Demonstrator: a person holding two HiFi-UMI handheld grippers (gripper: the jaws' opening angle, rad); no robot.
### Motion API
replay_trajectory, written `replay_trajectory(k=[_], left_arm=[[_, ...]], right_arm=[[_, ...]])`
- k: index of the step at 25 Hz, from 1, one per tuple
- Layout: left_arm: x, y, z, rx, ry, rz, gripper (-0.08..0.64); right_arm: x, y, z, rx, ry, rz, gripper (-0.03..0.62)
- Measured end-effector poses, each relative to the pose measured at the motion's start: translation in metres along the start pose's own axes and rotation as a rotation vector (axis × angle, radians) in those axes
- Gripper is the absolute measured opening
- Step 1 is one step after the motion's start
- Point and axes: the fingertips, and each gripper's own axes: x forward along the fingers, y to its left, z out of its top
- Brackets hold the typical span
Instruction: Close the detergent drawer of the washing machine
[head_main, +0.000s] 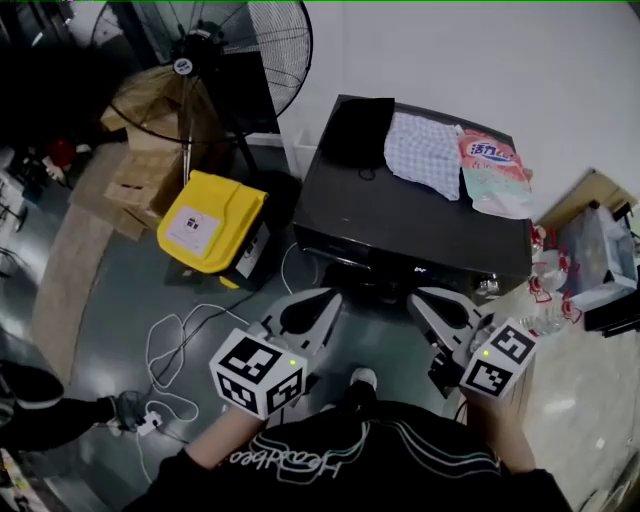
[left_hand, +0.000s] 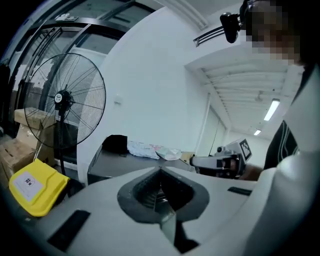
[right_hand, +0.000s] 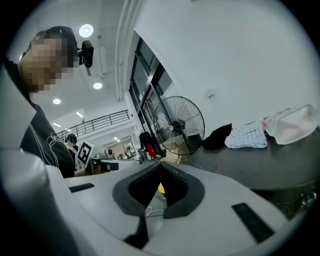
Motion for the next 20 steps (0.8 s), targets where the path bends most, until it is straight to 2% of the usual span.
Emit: replay_trajectory(k=[9,20], left_arm=[[-0.050,-0.023,-0.001,0.017,-0.036,-0.040,0.023],[-0.082,-0.041,-0.009,0.032,-0.058,-0.070,0.023]], right_arm=[[-0.011,0.060,-0.004,-0.047,-0.050,0.002,0.026],[-0.020,0.096,-0.020,-0.040,-0.070,-0.010,0.026]])
